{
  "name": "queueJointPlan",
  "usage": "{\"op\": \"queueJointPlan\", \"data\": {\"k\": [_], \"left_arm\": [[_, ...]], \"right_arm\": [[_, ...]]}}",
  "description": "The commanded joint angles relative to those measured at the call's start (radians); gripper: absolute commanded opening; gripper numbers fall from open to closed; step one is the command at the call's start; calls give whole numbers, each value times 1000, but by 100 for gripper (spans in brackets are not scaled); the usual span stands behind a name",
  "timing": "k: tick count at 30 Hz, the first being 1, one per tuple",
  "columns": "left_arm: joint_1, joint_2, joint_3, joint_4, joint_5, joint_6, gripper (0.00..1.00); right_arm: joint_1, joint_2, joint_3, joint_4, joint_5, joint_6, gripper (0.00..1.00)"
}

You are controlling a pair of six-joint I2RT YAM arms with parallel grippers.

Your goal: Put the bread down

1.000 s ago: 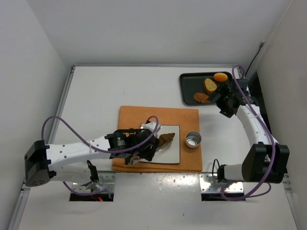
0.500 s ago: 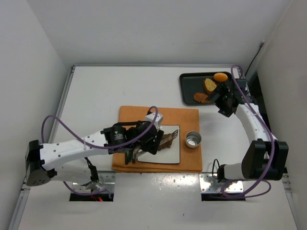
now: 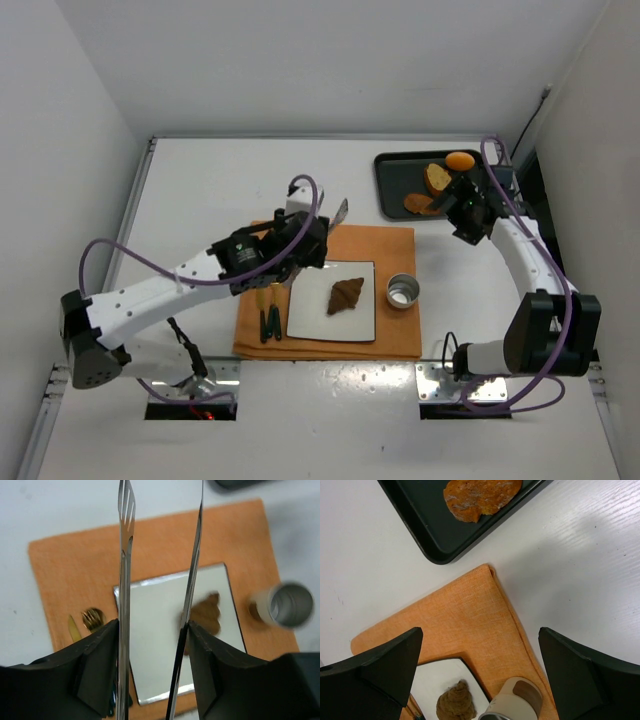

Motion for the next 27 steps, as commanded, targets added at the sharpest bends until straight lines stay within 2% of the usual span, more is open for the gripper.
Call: {"op": "queueJointPlan", "data": {"k": [1,6,12,16,22,27], "left_arm": [[121,58,37,128,-73,7,59],[307,156,60,298,-40,76,59],[572,325,149,309,98,87,59],[644,420,198,309,131,35,59],[745,495,246,289,36,17,59],[838,472,154,278,65,-34,61]], "right_arm": [[8,-2,-8,37,-14,-9,100],[8,-12,-8,37,-14,-9,100],[8,-21,-27,38,-14,-9,100],[8,-9,-27,38,-24,-9,100],[8,1,-7,38,-24,0,100],[8,1,-16,40,-24,0,100]]}}
